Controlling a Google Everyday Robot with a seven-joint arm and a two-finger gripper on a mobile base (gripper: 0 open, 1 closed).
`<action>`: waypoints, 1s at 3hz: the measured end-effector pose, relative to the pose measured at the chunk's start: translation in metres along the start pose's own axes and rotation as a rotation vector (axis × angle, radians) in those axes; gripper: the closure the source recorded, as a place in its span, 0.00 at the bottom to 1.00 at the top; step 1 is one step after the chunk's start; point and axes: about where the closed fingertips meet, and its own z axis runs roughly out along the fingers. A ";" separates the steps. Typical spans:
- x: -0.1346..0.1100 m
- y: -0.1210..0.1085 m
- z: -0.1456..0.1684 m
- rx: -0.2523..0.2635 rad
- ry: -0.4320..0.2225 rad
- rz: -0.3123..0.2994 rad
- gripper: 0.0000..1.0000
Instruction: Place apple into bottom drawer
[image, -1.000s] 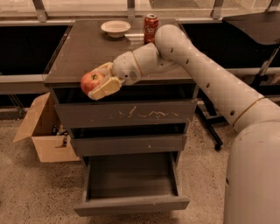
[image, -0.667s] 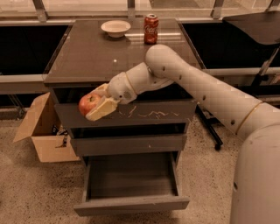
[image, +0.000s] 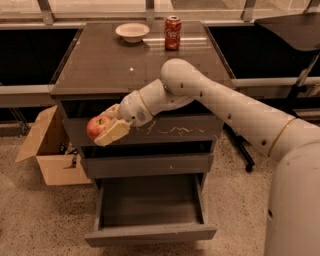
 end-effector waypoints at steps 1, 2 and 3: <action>0.031 0.017 0.012 0.034 0.016 0.087 1.00; 0.062 0.039 0.021 0.070 0.006 0.162 1.00; 0.098 0.054 0.035 0.077 -0.013 0.214 1.00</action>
Offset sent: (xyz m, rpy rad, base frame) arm -0.0686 -0.0369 -0.0989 -0.0482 0.1696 -0.2299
